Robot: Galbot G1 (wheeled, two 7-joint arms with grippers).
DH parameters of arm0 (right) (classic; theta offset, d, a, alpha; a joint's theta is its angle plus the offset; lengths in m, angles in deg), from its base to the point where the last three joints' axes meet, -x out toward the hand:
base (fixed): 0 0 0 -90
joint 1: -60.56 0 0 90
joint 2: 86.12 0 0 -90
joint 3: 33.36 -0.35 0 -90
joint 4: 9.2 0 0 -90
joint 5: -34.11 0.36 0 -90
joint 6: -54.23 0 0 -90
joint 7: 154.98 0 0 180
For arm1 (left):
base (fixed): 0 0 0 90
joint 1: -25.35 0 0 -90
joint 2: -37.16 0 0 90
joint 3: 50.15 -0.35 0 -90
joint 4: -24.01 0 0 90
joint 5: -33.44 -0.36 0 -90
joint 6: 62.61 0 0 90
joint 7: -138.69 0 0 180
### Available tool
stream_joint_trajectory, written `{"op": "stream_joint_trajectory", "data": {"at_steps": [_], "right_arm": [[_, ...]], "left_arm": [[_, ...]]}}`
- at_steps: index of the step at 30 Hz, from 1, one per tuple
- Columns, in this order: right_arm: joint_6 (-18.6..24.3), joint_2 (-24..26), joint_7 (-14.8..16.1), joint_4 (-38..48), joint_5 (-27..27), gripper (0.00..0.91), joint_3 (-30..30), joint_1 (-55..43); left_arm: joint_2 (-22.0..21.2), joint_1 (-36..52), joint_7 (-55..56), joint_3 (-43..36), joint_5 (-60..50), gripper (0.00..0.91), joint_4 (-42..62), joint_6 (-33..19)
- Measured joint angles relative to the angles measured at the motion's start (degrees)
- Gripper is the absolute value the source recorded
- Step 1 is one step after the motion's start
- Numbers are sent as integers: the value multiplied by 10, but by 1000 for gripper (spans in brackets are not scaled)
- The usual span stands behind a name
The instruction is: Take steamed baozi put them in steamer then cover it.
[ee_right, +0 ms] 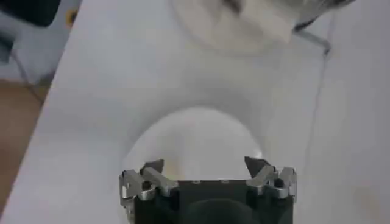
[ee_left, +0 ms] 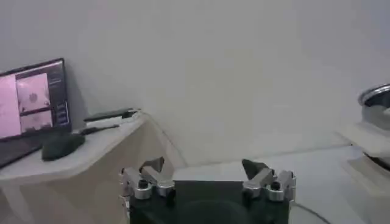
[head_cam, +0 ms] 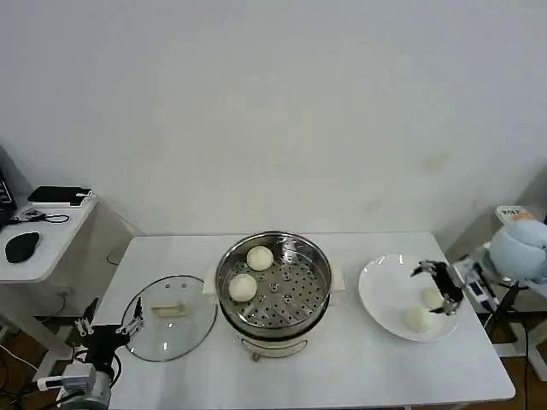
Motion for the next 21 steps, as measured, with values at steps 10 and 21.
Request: {"op": "stream_joint_trajectory", "data": {"at_steps": [10, 21], "right_arm": [[-2, -19, -9, 37, -51, 907, -73, 114], [-8, -75, -29, 109, -71, 907, -115, 176]], "left_arm": [[1, 5, 2, -1, 5, 907, 4, -1], [3, 6, 2, 6, 8, 907, 13, -2]]}}
